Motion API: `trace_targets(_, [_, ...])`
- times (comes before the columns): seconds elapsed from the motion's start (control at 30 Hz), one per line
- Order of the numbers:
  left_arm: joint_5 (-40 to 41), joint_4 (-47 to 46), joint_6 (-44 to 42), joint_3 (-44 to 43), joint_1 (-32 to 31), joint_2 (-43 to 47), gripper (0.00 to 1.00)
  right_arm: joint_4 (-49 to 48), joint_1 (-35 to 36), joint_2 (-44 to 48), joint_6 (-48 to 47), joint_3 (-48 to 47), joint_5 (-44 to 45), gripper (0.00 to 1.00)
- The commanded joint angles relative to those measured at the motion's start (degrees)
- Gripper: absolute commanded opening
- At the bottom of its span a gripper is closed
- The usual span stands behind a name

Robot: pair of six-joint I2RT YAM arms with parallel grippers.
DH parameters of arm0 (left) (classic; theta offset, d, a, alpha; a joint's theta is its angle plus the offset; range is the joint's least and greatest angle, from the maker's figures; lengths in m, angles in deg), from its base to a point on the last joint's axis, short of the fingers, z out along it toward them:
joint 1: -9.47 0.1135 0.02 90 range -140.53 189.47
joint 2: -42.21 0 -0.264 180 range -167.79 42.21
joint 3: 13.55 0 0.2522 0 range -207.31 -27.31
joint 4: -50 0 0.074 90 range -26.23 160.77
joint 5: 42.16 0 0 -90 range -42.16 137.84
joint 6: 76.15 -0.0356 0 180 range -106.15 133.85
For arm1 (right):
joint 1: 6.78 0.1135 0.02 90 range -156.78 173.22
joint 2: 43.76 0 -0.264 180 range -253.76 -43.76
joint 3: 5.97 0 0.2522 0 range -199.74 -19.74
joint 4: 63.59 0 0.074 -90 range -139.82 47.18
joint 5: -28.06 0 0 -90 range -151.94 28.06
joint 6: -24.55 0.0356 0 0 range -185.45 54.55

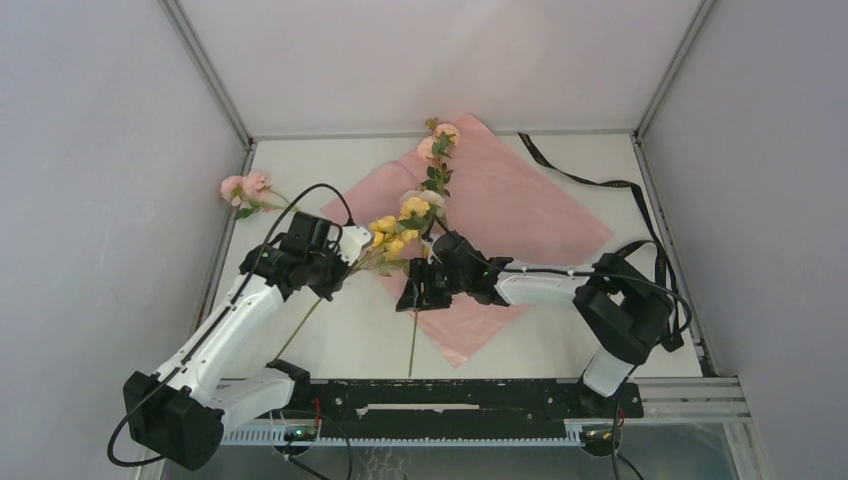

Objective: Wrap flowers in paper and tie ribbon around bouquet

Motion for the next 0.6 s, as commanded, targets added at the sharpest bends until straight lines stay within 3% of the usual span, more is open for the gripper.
trace_targets(0.0, [-2.75,-2.53,2.24,-1.29,-0.37,0.08,0.0,-5.57,0.26,-3.1,2.12,-0.13,-1.78,0.59])
trace_targets(0.03, [-2.75,-2.38,2.37,-1.67,-0.37,-0.03,0.0,-5.51,0.27,-3.29,1.85,-0.13,-1.95,0.5])
trace_targets(0.1, [-1.26,-1.63,2.47,-2.66,-0.35,-0.33,0.0,-4.28,0.27,-2.27,0.72,-0.05,-1.01,0.23])
trace_targets(0.2, [6.5,-0.01,1.67,-5.35,0.56,-0.78,0.0,0.14,0.0,2.8,-2.56,0.05,3.01,0.0])
trace_targets(0.27, [9.74,0.79,0.2,-7.3,3.91,-0.82,0.0,5.08,-1.02,7.99,-5.19,-0.02,5.65,0.0])
trace_targets(0.4, [8.61,1.01,-2.33,-11.71,16.39,-1.35,0.0,12.79,-6.56,20.95,-9.55,-0.54,8.9,0.0])
trace_targets(0.57, [5.66,0.33,-2.83,-14.17,26.75,-1.84,0.0,14.68,-16.49,29.25,-14.31,-2.66,10.06,0.0])
